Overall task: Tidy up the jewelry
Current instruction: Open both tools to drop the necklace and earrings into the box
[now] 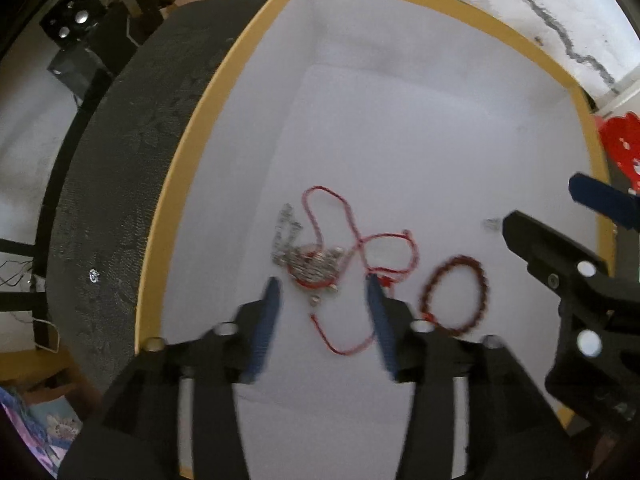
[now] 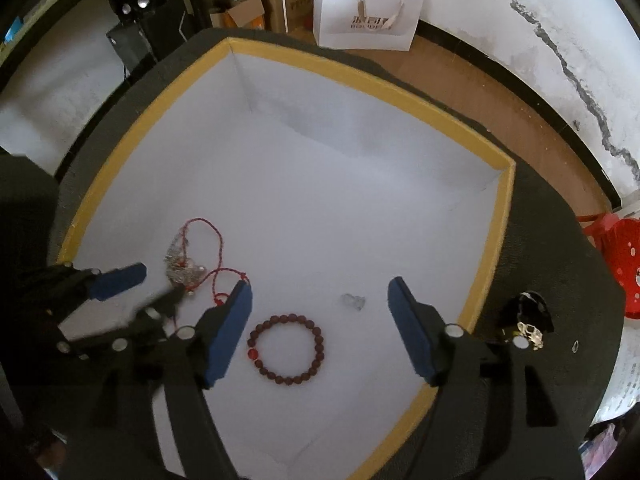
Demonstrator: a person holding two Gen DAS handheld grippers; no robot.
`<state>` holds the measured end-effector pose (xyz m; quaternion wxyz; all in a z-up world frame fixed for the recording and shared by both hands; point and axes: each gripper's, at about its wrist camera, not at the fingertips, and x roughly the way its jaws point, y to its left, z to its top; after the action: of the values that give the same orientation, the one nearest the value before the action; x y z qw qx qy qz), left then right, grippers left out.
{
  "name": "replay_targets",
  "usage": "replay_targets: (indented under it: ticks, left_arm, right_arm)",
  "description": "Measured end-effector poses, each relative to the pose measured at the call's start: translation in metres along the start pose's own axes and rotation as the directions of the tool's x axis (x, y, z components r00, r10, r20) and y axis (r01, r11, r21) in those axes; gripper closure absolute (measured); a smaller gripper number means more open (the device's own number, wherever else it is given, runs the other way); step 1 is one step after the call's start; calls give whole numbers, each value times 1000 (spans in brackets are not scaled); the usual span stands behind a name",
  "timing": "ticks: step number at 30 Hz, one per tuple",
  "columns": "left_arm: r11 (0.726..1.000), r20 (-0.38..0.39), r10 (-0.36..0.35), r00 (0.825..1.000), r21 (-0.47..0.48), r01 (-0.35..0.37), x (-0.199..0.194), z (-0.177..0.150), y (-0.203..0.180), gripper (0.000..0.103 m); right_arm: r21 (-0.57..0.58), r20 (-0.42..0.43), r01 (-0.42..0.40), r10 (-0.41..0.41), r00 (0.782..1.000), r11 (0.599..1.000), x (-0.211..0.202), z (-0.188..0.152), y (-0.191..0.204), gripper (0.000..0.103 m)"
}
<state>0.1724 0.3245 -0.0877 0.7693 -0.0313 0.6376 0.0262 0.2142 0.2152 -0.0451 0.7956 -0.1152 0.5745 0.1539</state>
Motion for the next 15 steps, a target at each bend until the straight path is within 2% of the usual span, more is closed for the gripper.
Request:
replay_targets:
  ticks: [1, 2, 4, 5, 9, 11, 13, 15]
  left_arm:
    - [1000, 22, 21, 1000, 8, -21, -7, -2, -3, 24]
    - [998, 61, 55, 997, 18, -56, -17, -4, -7, 10]
    - [995, 124, 83, 989, 40, -88, -35, -9, -13, 10]
    - [995, 131, 80, 988, 42, -86, -42, -11, -14, 10]
    - [999, 134, -8, 991, -41, 14, -70, -24, -7, 10]
    - [998, 175, -14, 985, -51, 23, -88, -39, -11, 10]
    - [999, 224, 2, 975, -44, 8, -106, -58, -23, 8]
    - [999, 257, 0, 967, -44, 11, -122, -77, -36, 8]
  right_arm:
    - [8, 27, 0, 0, 1000, 1000, -14, -1, -5, 24]
    - [13, 41, -3, 2, 999, 1000, -23, -2, -8, 19]
    - [33, 72, -14, 12, 997, 999, -48, -7, -18, 17]
    - [47, 88, -25, 21, 996, 999, -61, -14, -21, 17]
    - [112, 186, -93, 71, 980, 989, -127, -51, -57, 17]
    - [137, 248, -105, 68, 966, 985, -162, -84, -82, 9]
    - [166, 287, -113, 61, 956, 980, -186, -126, -109, 7]
    - [200, 291, -105, 43, 956, 974, -199, -162, -130, 7]
